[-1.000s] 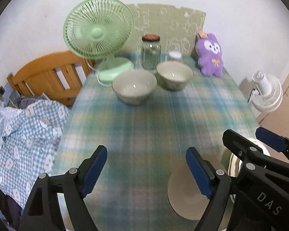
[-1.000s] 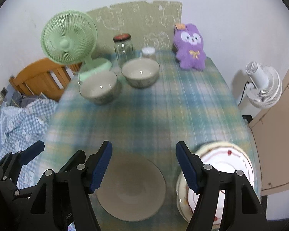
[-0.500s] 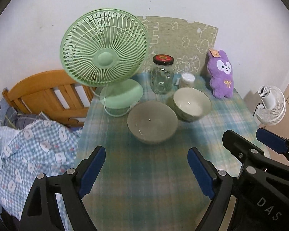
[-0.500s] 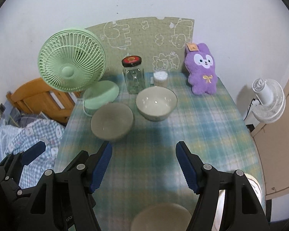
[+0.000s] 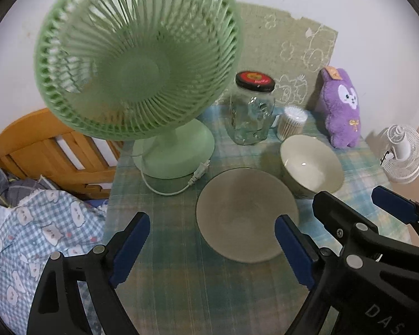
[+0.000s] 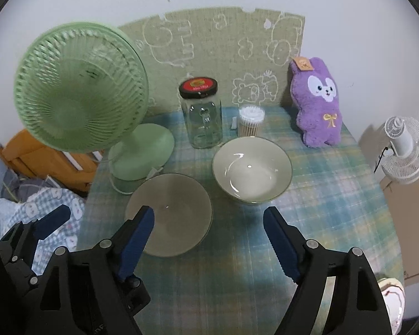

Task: Organize plates and bowls
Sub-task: 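Move both grippers to the plain bowl beside the green fan, then close both grippers on the bowl rim and lift it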

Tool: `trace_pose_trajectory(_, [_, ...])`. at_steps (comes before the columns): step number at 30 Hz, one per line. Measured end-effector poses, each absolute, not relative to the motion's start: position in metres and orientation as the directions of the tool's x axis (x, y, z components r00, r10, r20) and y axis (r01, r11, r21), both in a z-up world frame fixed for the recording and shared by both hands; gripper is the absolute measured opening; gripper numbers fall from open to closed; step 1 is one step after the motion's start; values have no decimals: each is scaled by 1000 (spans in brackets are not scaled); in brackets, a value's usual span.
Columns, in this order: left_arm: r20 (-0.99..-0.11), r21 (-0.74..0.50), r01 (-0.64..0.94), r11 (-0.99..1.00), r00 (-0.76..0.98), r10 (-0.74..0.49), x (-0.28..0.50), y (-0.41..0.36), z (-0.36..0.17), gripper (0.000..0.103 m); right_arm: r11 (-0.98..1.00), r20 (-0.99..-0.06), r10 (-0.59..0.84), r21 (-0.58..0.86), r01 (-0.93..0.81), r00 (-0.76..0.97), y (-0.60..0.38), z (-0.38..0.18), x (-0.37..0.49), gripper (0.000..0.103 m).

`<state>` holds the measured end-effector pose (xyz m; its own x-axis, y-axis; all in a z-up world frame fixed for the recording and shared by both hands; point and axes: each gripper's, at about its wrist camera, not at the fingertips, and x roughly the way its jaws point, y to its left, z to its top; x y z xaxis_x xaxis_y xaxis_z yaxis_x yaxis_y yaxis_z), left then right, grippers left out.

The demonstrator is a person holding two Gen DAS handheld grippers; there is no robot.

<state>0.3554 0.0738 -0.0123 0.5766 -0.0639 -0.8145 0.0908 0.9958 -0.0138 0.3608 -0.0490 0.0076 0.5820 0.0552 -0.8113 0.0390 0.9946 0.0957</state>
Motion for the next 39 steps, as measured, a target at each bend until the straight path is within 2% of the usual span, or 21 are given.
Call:
trace_pose_trajectory(10, [-835, -38, 129, 991, 541, -102, 392, 78, -66, 92, 993, -842, 30, 85, 77, 539, -43, -48, 399, 84])
trace_pose_trajectory(14, [-837, -45, 148, 988, 534, -118, 400, 75, -79, 89, 990, -844, 20, 91, 105, 535, -44, -60, 405, 82])
trace_pose_trajectory(18, [-850, -46, 160, 986, 512, -123, 404, 72, -89, 79, 989, -861, 38, 105, 104, 508, -41, -71, 410, 69])
trace_pose_trajectory(20, [-855, -40, 160, 986, 505, -117, 405, 71, -93, 73, 990, -868, 41, 101, 95, 495, -38, -76, 413, 57])
trace_pose_trajectory(22, [-862, -51, 166, 985, 490, -127, 408, 71, -98, 62, 992, -872, 38, 91, 84, 488, -34, -80, 415, 51])
trace_pose_trajectory(24, [-871, -59, 161, 985, 474, -130, 410, 72, -102, 42, 993, -877, 34, 85, 84, 479, -31, -83, 417, 42])
trace_pose_trajectory(25, [-872, -52, 154, 987, 475, -120, 410, 72, -102, 40, 993, -881, 33, 83, 85, 473, -30, -85, 418, 36])
trace_pose_trajectory(27, [-873, -50, 159, 986, 473, -121, 409, 72, -103, 30, 994, -881, 20, 69, 87, 472, -28, -86, 418, 33])
trace_pose_trajectory(39, [-878, -63, 130, 990, 464, -117, 400, 77, -97, 27, 994, -886, 11, 61, 93, 463, -25, -82, 411, 31])
